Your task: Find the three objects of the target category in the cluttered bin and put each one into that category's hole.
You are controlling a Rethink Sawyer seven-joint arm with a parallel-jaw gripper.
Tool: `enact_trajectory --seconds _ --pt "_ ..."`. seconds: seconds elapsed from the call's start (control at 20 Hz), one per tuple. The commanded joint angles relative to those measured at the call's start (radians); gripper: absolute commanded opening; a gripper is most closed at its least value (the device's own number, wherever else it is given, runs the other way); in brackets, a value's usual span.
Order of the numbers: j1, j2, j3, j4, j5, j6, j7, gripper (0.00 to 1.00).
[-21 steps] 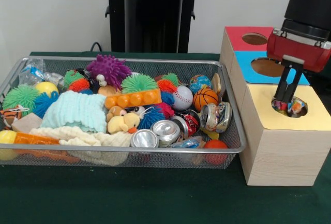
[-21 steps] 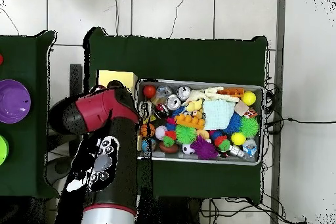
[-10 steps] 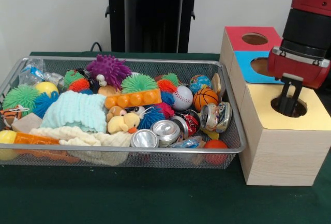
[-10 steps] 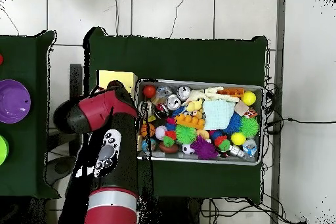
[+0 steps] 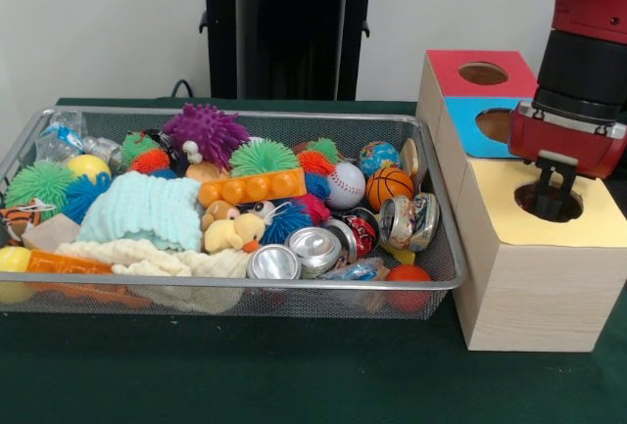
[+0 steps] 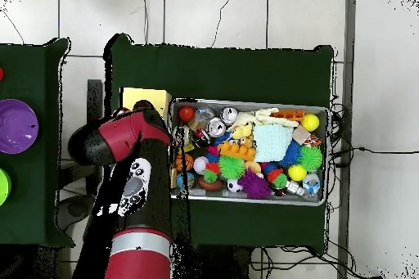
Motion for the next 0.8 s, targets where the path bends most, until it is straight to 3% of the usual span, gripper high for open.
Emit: enact_trajectory --seconds 0.05,0.45,0.8 --pt "-0.015 0.092 0.126 0.045 -0.024 0.005 -0.055 0.00" --pt "-0.026 0.057 0.136 0.070 -0.027 0.017 -0.074 0.00" --pt "-0.023 -0.034 0.116 0.124 -0.025 0.024 -0.064 0.00"
